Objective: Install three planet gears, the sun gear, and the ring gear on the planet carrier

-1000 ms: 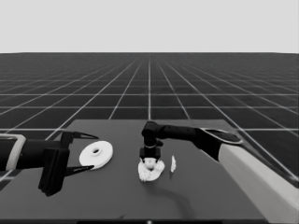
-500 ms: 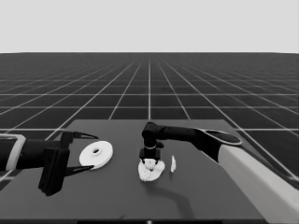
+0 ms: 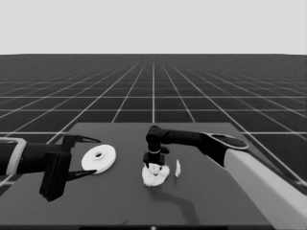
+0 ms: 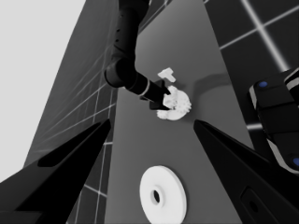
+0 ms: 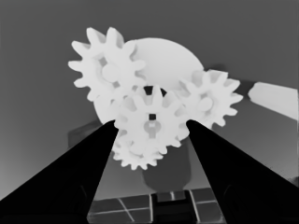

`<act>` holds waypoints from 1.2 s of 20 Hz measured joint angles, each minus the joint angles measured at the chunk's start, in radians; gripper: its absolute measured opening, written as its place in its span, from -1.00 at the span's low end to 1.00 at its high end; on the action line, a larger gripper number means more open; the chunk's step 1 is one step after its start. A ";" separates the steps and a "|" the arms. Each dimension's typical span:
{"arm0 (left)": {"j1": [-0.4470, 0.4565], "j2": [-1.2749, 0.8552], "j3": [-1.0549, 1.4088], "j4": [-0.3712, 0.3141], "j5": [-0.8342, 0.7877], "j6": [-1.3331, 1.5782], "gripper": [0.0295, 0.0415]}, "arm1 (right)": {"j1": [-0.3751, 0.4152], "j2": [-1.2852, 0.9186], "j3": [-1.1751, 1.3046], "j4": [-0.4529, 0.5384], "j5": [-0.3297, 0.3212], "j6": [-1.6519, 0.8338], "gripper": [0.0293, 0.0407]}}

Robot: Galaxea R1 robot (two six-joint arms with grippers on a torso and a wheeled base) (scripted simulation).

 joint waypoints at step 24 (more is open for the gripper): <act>0.000 0.000 0.000 0.000 0.000 0.000 0.49 | 0.000 0.000 0.000 0.000 0.000 0.251 -0.71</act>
